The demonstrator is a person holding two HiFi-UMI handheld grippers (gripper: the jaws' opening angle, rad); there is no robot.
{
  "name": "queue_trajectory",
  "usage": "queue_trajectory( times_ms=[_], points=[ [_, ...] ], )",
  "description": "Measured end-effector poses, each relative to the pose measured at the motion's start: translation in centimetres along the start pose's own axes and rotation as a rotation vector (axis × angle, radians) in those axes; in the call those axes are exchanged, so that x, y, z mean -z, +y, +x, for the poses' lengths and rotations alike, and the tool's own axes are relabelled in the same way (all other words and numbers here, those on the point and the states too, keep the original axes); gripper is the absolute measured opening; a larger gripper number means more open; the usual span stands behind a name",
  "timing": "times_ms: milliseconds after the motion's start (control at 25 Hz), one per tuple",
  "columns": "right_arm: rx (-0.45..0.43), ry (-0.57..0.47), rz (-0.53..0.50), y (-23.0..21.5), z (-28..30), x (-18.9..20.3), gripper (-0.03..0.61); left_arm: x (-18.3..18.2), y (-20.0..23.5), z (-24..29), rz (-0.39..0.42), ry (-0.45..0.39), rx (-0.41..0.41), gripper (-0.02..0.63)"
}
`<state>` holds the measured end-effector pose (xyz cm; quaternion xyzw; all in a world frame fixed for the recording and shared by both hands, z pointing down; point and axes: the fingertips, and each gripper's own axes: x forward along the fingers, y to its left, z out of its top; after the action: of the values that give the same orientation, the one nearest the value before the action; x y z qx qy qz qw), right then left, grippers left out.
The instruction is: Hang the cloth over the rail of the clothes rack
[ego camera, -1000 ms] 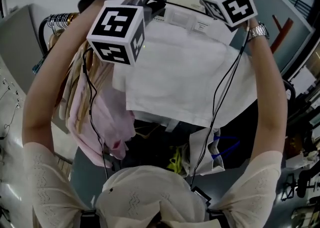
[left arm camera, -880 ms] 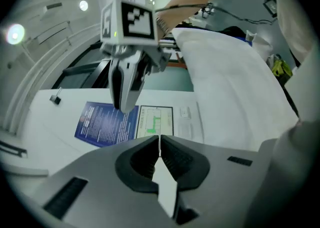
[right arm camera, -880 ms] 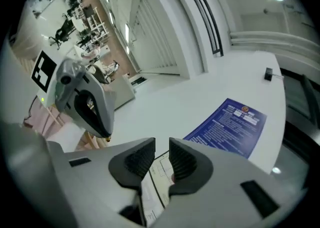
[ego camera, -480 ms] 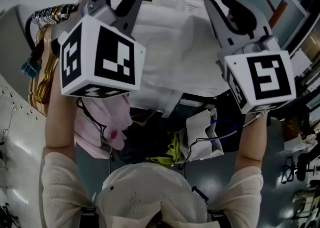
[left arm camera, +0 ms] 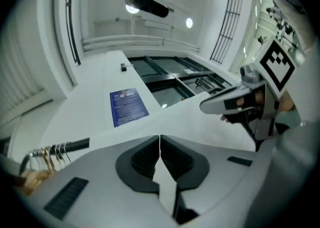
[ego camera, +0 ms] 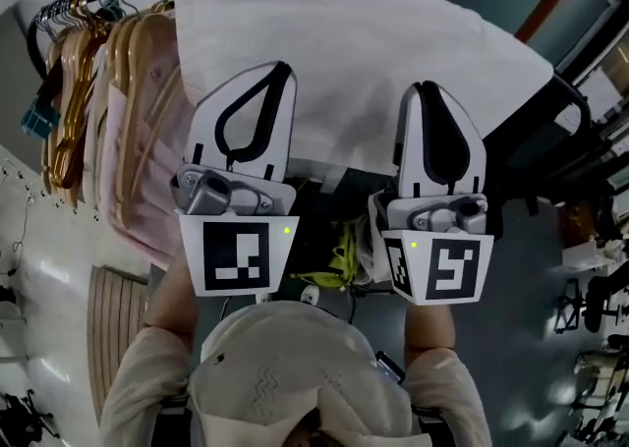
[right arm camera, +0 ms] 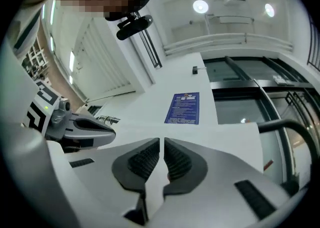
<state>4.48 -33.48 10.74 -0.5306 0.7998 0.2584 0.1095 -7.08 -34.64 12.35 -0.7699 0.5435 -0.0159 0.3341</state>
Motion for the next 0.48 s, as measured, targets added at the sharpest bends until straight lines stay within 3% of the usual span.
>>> queue_trajectory(
  times_ms=[200,480],
  points=[
    [-0.030,0.088,0.187,2.8,-2.8,5.5,0.020,3.0,-4.2,-1.9,-0.352,-0.058,0.045,0.014],
    [-0.043,0.265,0.334,5.6,-7.6,13.1,0.018,9.9,-10.1,-4.9,-0.520,0.059,0.114,0.012]
  ],
)
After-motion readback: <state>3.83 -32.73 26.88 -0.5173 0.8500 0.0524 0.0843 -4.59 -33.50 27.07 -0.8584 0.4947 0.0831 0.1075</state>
